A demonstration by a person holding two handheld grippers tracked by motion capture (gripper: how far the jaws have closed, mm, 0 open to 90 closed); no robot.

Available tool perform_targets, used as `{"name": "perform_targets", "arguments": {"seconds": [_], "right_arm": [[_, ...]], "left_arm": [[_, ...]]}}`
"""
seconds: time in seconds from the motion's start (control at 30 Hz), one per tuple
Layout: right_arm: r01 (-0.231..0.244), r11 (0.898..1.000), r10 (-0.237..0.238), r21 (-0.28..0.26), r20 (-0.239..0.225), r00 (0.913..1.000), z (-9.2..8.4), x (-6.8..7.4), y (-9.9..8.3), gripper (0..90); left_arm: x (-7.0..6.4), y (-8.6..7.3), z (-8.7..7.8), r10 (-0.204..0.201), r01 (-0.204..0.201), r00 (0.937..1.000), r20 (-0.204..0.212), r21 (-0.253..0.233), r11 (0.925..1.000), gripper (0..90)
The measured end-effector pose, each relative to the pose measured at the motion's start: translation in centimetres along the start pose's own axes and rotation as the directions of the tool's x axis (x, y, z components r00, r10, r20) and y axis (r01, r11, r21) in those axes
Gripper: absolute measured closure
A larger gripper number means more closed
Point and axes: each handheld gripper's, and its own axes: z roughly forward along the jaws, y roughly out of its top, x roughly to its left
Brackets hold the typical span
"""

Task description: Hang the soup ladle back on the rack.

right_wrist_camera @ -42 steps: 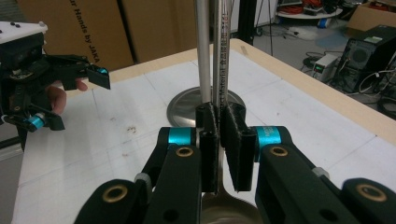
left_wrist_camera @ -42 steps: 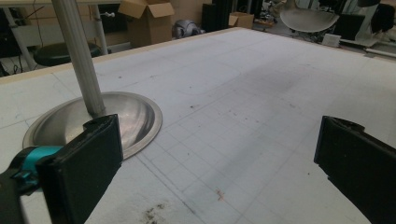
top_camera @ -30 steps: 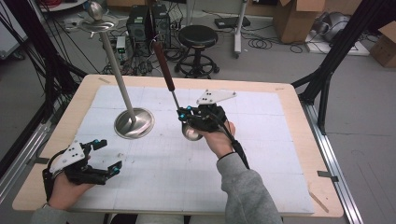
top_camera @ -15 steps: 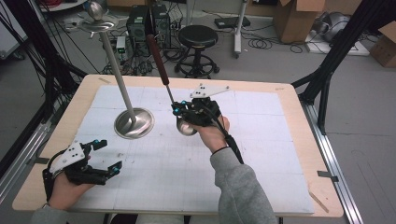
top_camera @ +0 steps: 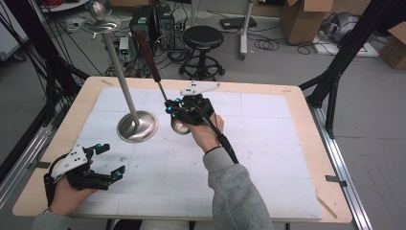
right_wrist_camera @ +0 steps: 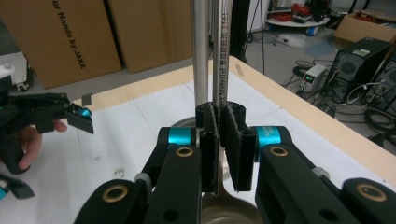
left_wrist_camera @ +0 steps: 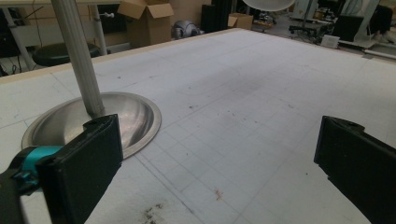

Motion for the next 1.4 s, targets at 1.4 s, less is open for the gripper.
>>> {"name": "perform_targets", "arguments": {"seconds": [1.4], "right_arm": [[0.019,1.0,-0.019,0.004,0.068,0.9975,2.6,1.4,2.6,85.1]], "left_arm": [[0.0,-0.1,0.0,-0.001,0.001,1.0,-0.001,0.001,1.0,1.7]]}}
